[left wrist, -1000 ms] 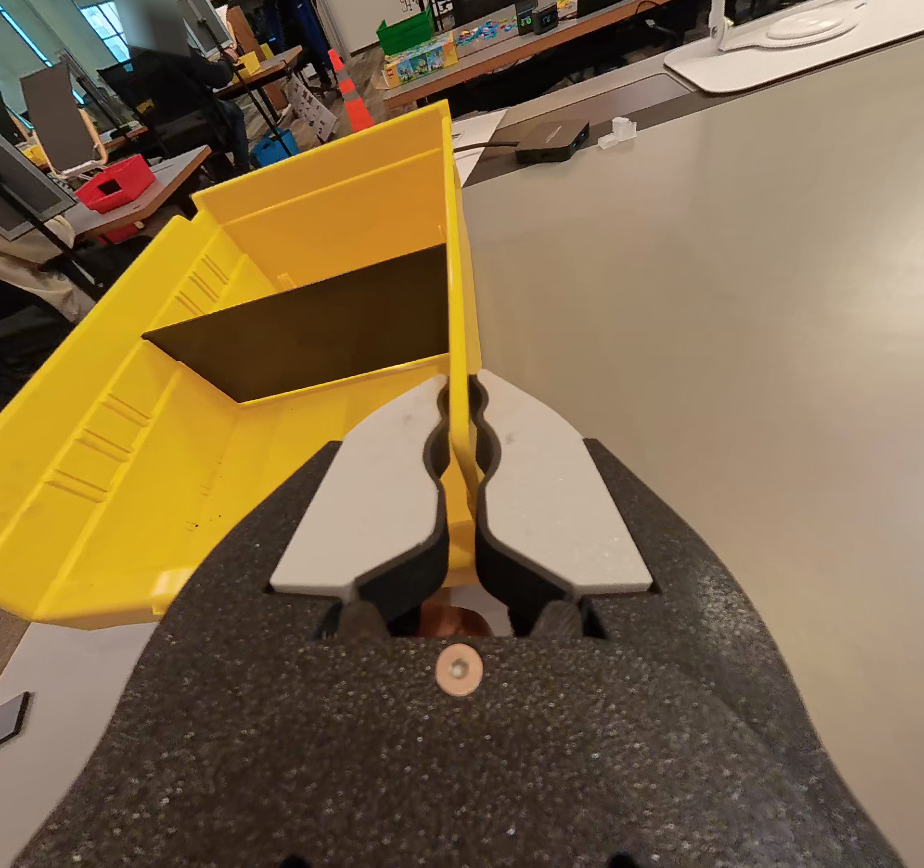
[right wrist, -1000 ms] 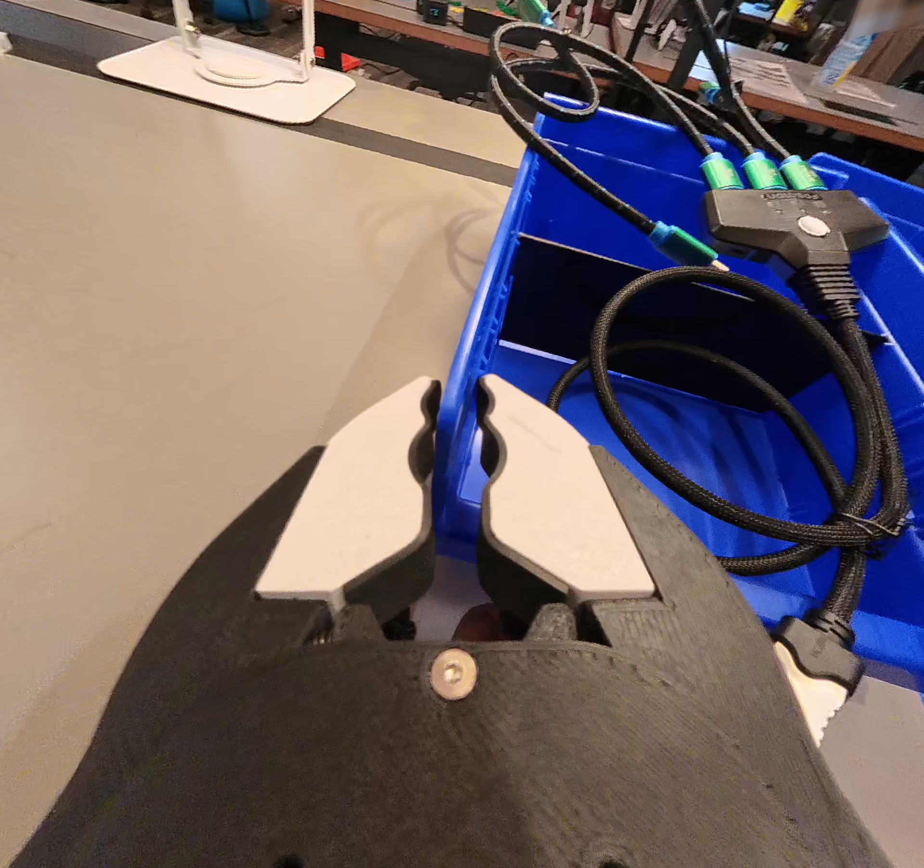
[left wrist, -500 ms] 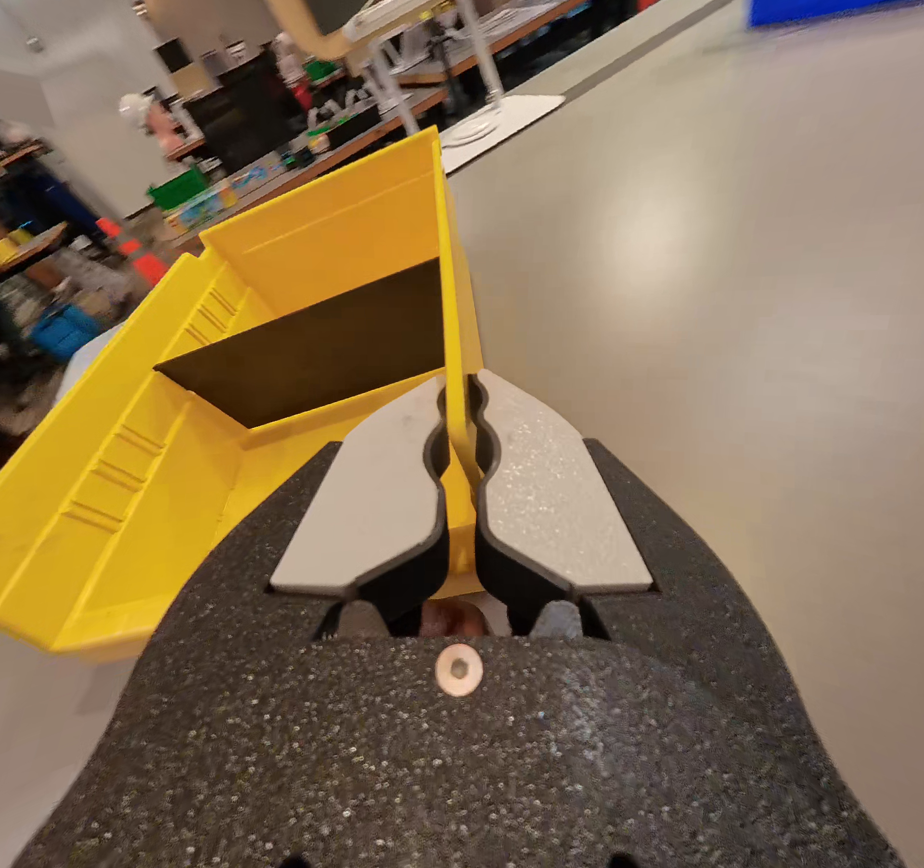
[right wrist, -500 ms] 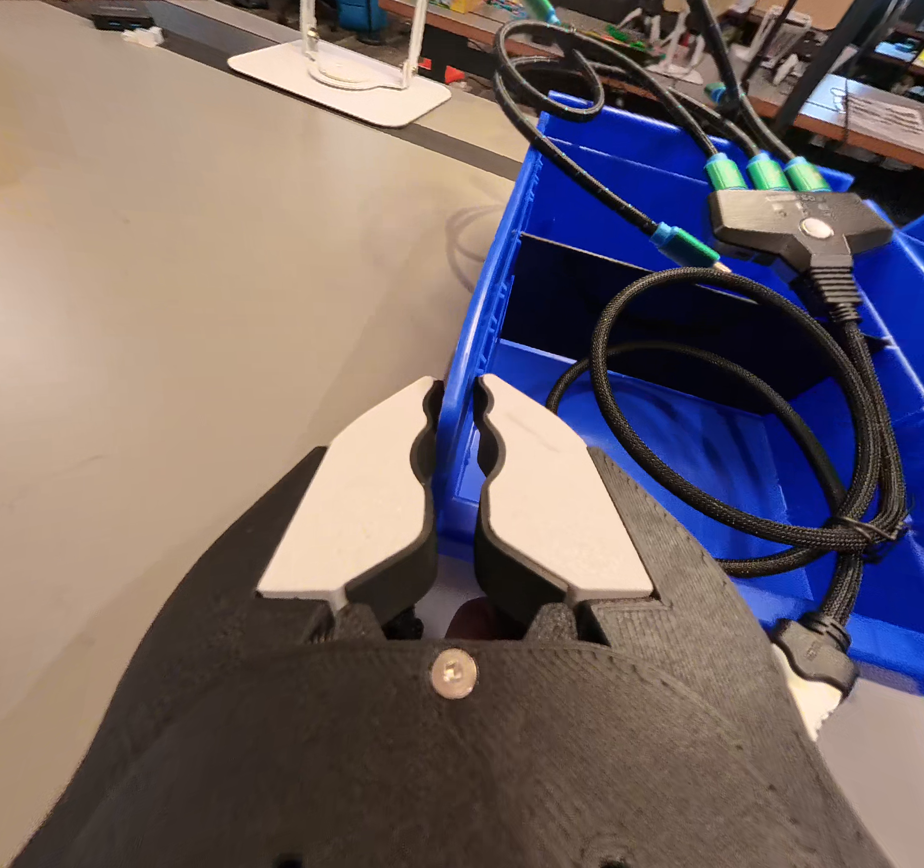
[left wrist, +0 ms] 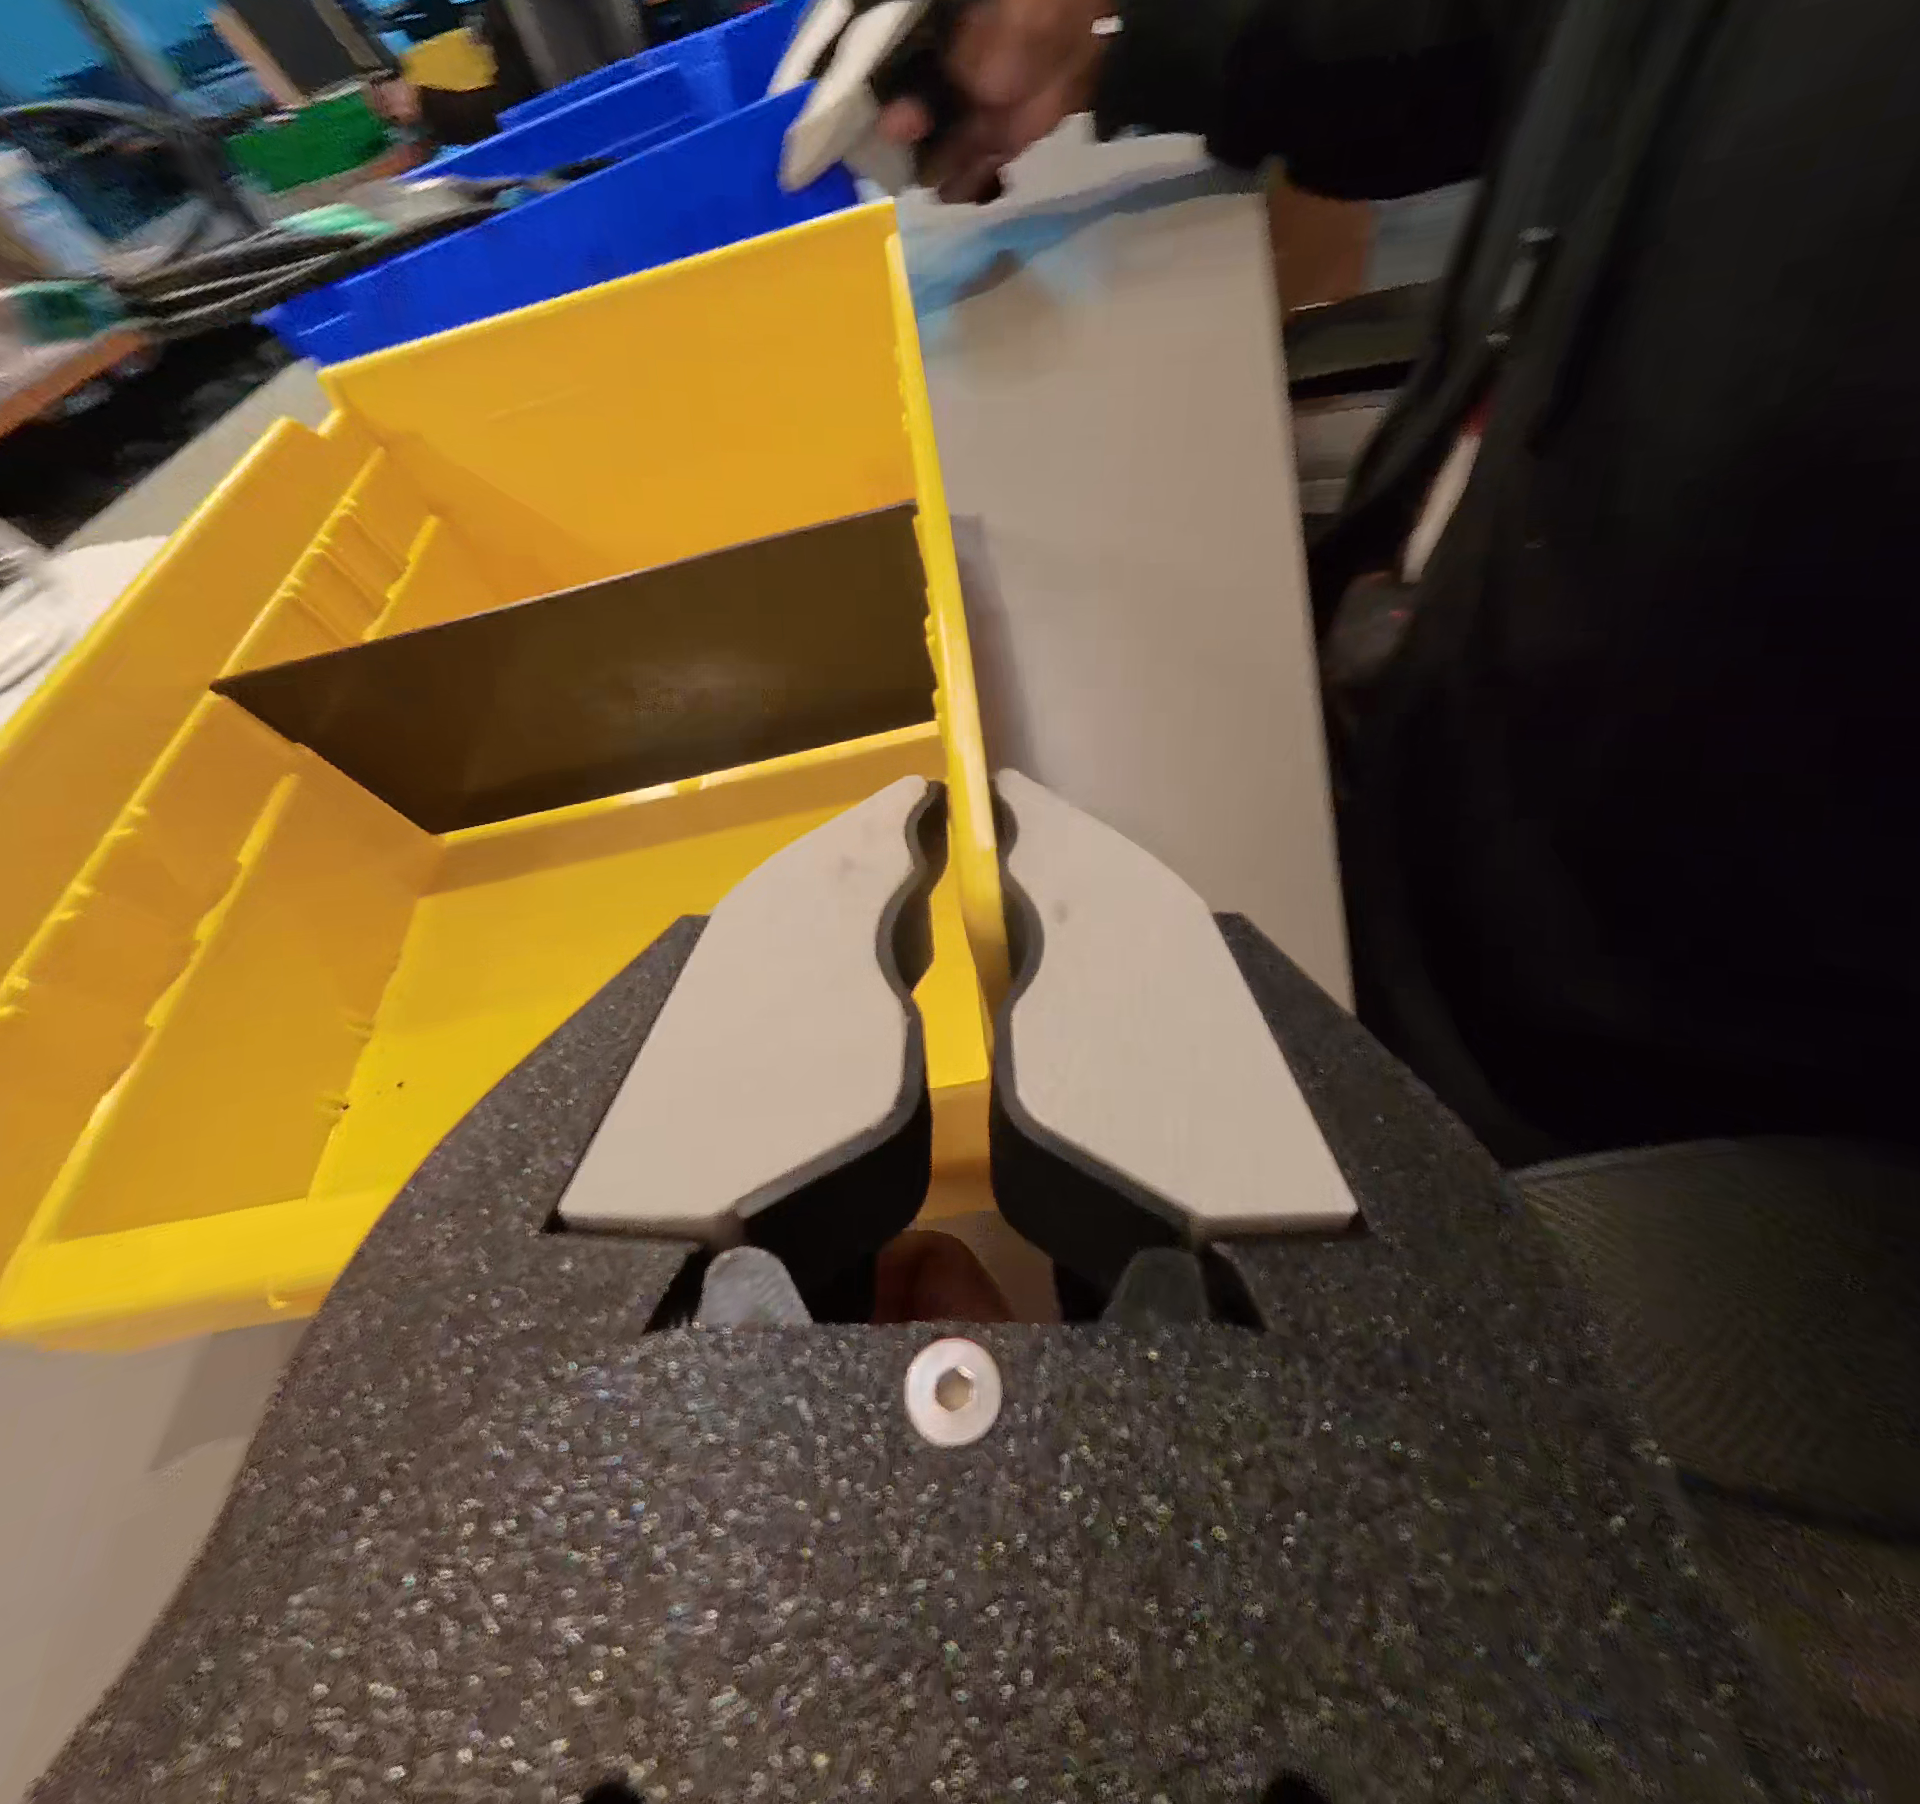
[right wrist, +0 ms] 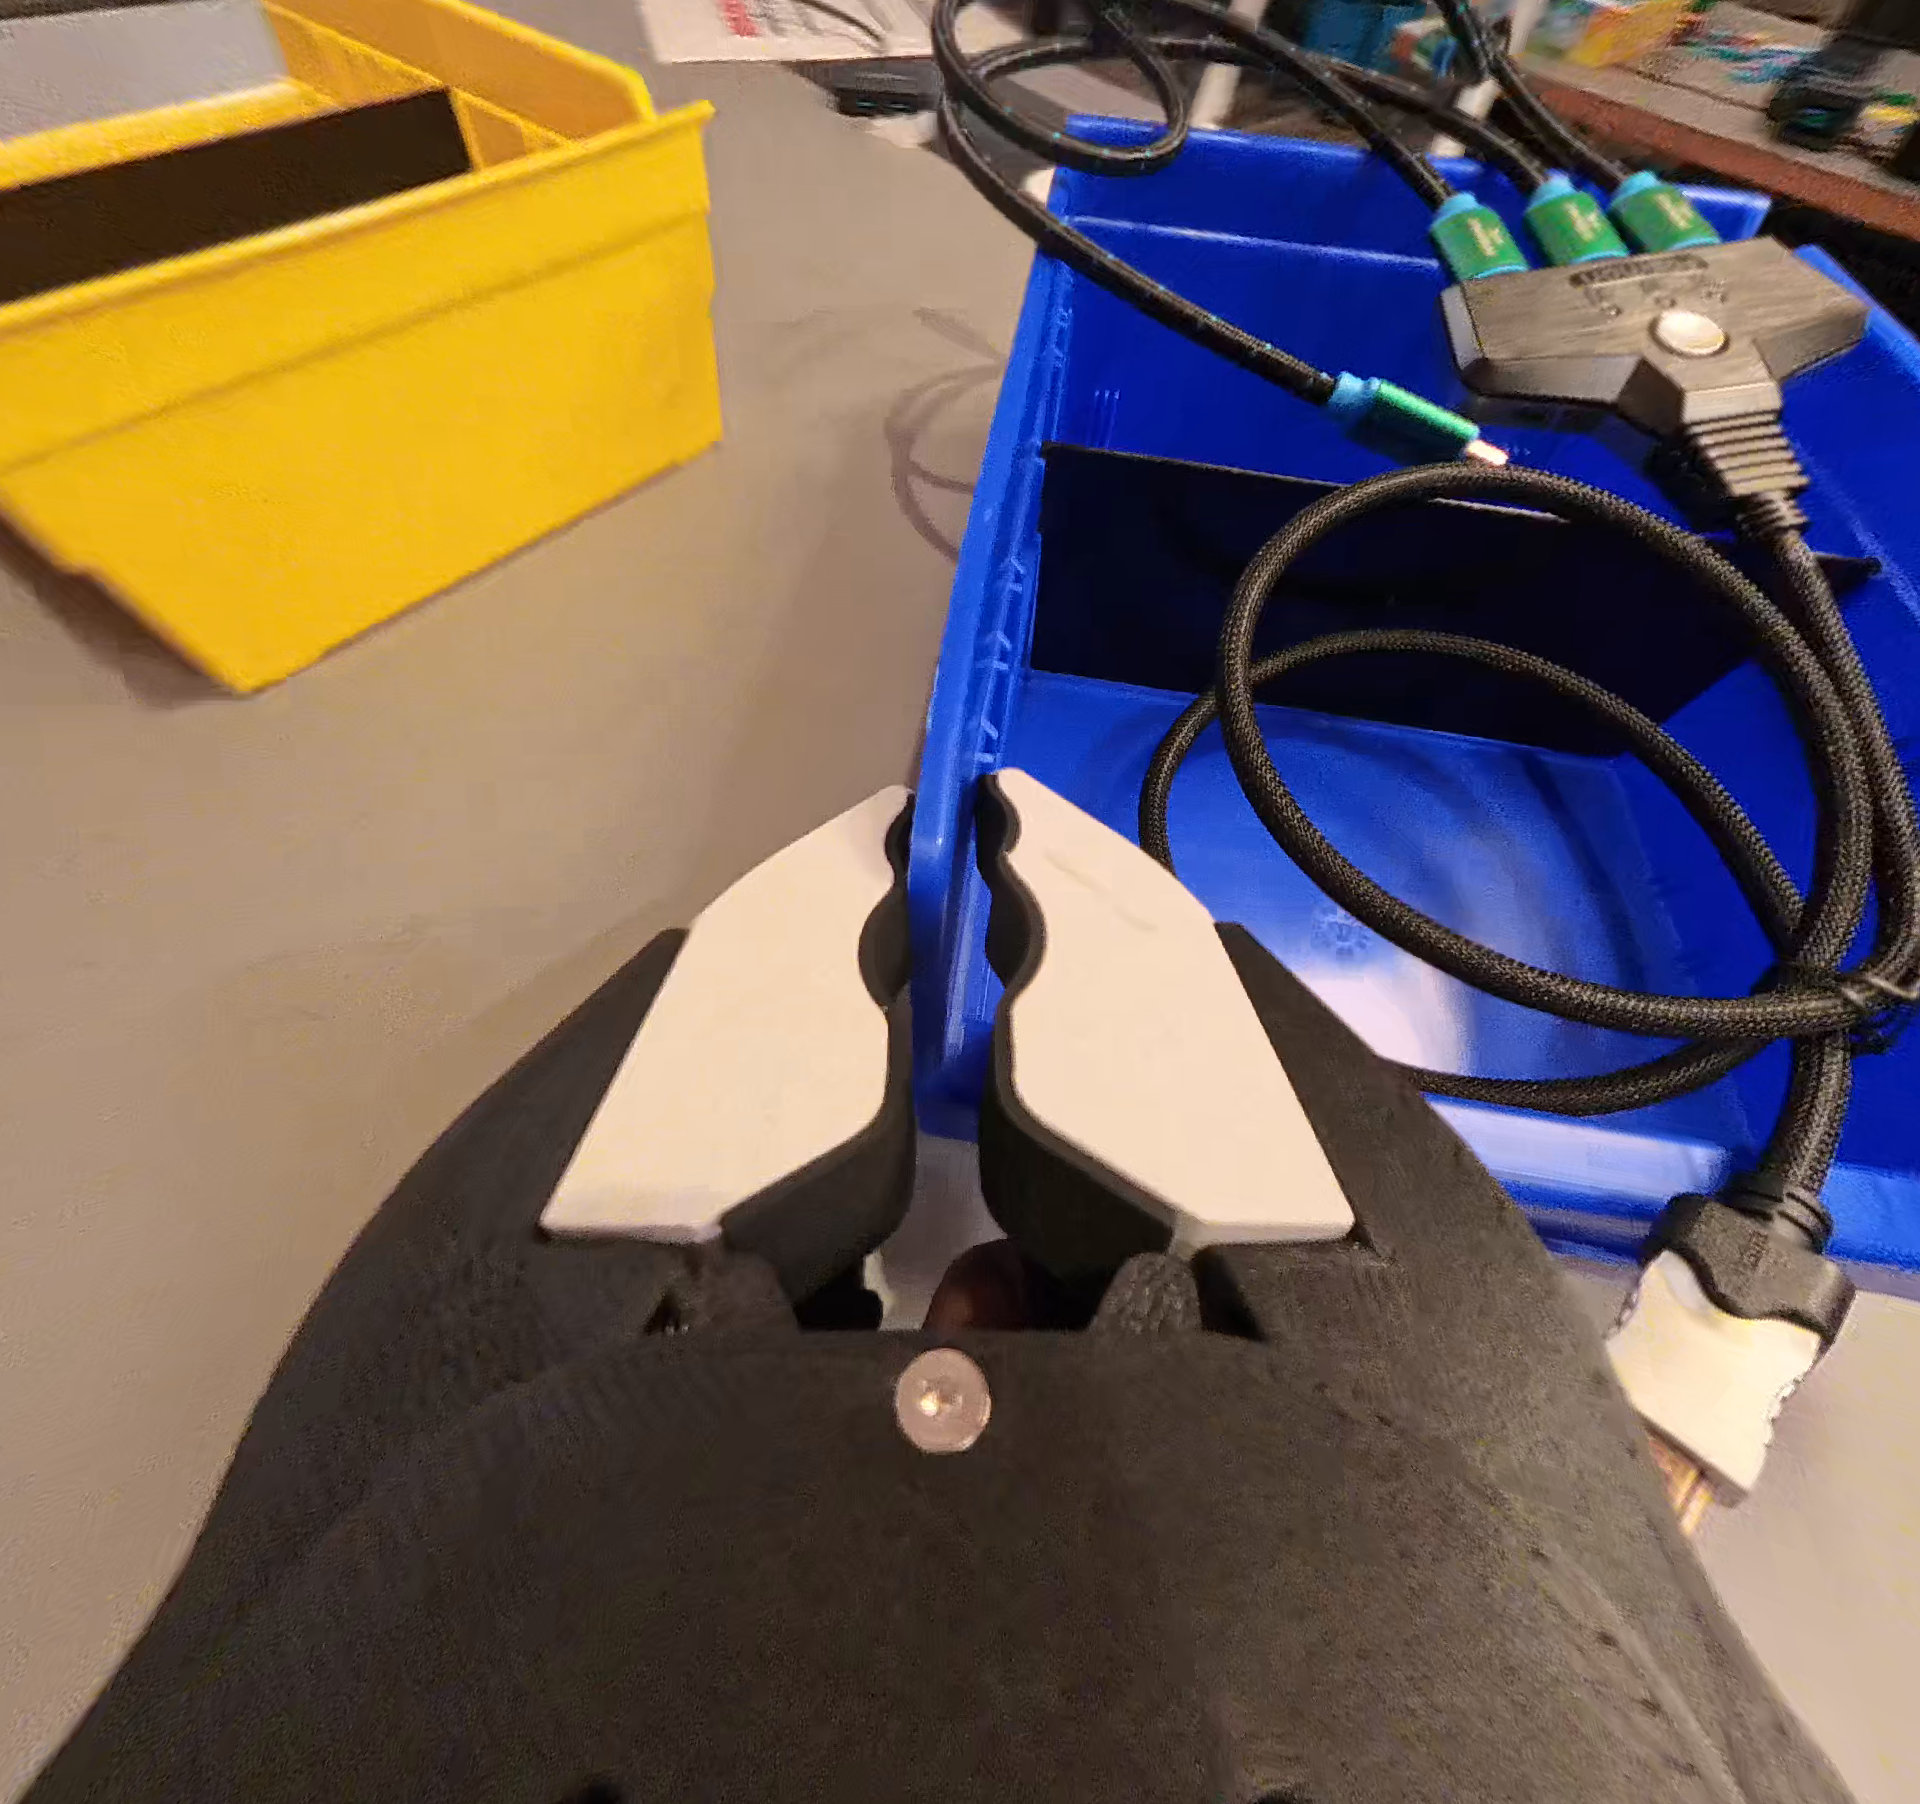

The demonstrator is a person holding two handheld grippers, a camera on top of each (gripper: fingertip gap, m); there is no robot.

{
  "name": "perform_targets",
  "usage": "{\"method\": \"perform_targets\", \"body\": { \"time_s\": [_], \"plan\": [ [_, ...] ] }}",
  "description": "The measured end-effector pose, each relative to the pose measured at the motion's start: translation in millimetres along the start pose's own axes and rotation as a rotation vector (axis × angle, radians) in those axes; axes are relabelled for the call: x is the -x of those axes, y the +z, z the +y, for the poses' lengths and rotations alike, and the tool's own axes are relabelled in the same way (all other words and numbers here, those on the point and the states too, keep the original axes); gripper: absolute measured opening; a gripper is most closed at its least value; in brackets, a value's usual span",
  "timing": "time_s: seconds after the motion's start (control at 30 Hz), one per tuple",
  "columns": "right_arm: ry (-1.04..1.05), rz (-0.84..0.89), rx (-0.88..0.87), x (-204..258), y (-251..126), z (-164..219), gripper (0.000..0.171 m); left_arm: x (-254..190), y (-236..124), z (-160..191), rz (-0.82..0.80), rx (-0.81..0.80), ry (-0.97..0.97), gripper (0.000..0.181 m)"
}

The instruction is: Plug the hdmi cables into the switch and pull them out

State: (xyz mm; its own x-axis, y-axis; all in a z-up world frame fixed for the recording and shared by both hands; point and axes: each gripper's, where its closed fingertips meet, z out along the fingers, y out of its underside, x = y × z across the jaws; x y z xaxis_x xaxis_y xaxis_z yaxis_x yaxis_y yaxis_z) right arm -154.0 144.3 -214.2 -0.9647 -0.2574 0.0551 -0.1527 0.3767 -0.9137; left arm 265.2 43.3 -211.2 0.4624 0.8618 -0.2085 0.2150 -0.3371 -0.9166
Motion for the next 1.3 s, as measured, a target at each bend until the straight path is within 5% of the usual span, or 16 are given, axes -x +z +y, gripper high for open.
{"method": "perform_targets", "body": {
  "time_s": [0.33, 0.7, 0.9, 1.1, 1.2, 1.3],
  "plan": [
    [-0.057, -0.335, -0.047, 24.5, 45.3, -22.0, 0.004, -56.1, 40.4, -27.4, 0.322, -0.041, 0.038, 0.005],
    [-0.139, -0.540, -0.011, 76.3, 123.0, -58.6, 0.008, -69.7, 98.4, -52.9, 0.266, -0.056, 0.037, 0.005],
    [-0.201, -0.509, -0.028, 69.4, 108.8, -94.1, 0.020, -64.3, 84.6, -69.0, 0.264, -0.163, -0.044, 0.024],
    [-0.132, -0.243, -0.031, 19.4, 39.6, -121.9, 0.031, 49.0, 40.2, -50.0, -0.226, -0.141, -0.265, 0.036],
    [0.007, -0.147, 0.039, 15.2, -1.7, -96.8, 0.035, 117.3, 24.0, -4.4, -0.505, -0.020, -0.502, 0.039],
    [0.176, -0.118, 0.088, 31.6, -35.5, -59.7, 0.045, 158.9, 25.6, 17.3, -0.578, -0.049, -0.684, 0.039]
  ]
}}
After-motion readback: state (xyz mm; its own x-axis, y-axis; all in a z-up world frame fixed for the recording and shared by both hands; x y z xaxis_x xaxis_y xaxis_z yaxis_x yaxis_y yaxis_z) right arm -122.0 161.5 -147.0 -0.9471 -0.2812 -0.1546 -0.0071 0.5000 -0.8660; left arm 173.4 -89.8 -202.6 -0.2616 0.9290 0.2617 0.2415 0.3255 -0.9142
